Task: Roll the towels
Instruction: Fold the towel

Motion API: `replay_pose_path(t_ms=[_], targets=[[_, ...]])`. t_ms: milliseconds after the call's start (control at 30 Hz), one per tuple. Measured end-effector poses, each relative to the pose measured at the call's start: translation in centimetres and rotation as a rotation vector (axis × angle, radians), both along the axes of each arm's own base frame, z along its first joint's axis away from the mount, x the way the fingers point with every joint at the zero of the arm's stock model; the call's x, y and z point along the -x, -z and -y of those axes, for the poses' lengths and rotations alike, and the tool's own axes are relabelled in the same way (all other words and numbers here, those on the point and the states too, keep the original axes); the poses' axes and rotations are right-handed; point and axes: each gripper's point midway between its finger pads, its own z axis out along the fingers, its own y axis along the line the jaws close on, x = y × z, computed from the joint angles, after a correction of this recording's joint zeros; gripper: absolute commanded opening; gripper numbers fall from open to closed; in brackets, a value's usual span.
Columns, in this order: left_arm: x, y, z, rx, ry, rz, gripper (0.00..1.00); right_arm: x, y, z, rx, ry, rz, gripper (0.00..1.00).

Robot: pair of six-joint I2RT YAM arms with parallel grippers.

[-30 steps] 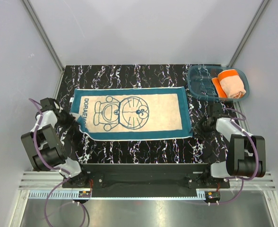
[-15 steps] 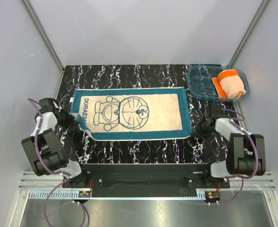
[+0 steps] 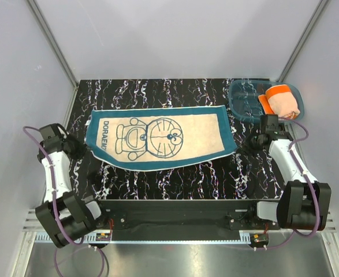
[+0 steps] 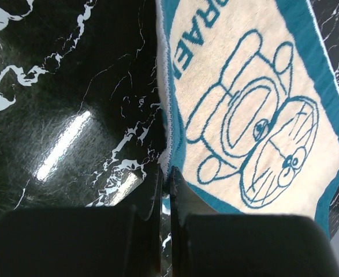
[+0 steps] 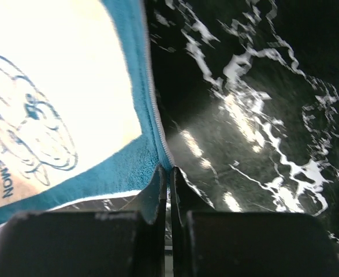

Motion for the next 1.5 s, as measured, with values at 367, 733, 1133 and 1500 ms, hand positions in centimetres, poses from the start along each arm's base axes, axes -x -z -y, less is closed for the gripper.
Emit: replay_pose_path(t_ms=[367, 733, 1133, 1500], targets=[[-3.7, -3.9, -2.0, 0.001, -0.051, 0.051, 0.00, -8.9, -5.1, 0.5, 0.006, -0.017, 0.089, 0.00], [-9.6, -1.6, -3.2, 0.068, -0.070, -0.006, 0.00, -18.1, -4.5, 0.7, 0.007, -0.030, 0.078, 0.00], [-16.2, 1.0, -3.6, 0.067, -0.052, -0.064, 0.00, -25.2, -4.0, -0.8, 0.010, -0.065, 0.106, 0.00], [-20.2, 3.6, -4.7, 0.055, -0.040, -0.136, 0.00, -26.7, -0.9, -0.6, 0.014, -0.057, 0.044, 0.00]])
